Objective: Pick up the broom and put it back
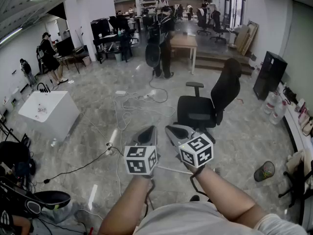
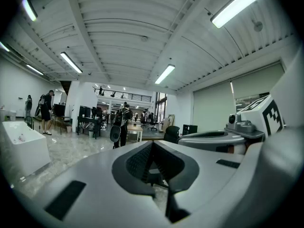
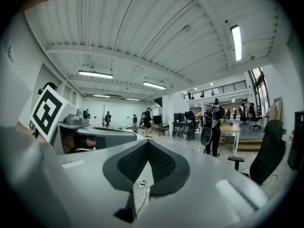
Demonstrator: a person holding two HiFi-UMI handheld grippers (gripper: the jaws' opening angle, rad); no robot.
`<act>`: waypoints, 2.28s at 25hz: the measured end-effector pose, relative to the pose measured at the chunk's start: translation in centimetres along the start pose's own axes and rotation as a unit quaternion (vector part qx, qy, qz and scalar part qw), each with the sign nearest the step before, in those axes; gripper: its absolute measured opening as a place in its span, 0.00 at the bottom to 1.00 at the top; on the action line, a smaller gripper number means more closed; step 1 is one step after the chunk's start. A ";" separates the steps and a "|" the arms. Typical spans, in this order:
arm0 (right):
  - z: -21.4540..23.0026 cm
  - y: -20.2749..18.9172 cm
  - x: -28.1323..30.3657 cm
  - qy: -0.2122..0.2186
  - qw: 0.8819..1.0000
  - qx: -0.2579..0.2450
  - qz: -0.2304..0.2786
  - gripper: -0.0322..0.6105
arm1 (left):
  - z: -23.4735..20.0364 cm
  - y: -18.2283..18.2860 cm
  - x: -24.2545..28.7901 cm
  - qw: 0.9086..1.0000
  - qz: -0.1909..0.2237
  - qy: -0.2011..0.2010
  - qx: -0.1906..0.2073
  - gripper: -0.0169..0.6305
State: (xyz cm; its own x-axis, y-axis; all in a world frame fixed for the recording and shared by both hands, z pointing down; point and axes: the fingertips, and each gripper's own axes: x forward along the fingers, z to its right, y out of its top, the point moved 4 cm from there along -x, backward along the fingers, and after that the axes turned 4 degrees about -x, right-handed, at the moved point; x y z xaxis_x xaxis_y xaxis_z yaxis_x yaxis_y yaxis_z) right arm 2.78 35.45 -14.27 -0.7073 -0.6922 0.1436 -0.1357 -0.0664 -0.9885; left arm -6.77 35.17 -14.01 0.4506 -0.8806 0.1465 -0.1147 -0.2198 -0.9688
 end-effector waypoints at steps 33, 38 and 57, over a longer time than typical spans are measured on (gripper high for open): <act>26.0 -15.7 18.9 0.158 0.980 0.066 -0.100 0.10 | -9.3 -9.4 29.6 0.986 -0.090 0.133 -0.054 0.04; 26.2 -19.4 22.6 0.165 0.974 0.079 -0.136 0.11 | -13.3 -12.7 31.0 0.979 -0.116 0.144 -0.083 0.04; 24.4 -51.9 37.3 0.200 0.911 0.070 -0.355 0.27 | -29.4 -37.2 38.0 0.954 -0.221 0.127 -0.160 0.09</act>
State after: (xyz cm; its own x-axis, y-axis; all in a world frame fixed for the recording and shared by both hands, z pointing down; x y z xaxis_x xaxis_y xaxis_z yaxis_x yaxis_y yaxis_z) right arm 0.41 -4.48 41.25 -0.6759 -0.1248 0.7264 -0.5864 -0.5060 -0.6326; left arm -11.43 -2.51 33.50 0.2933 -0.7371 0.6088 -0.2460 -0.6736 -0.6970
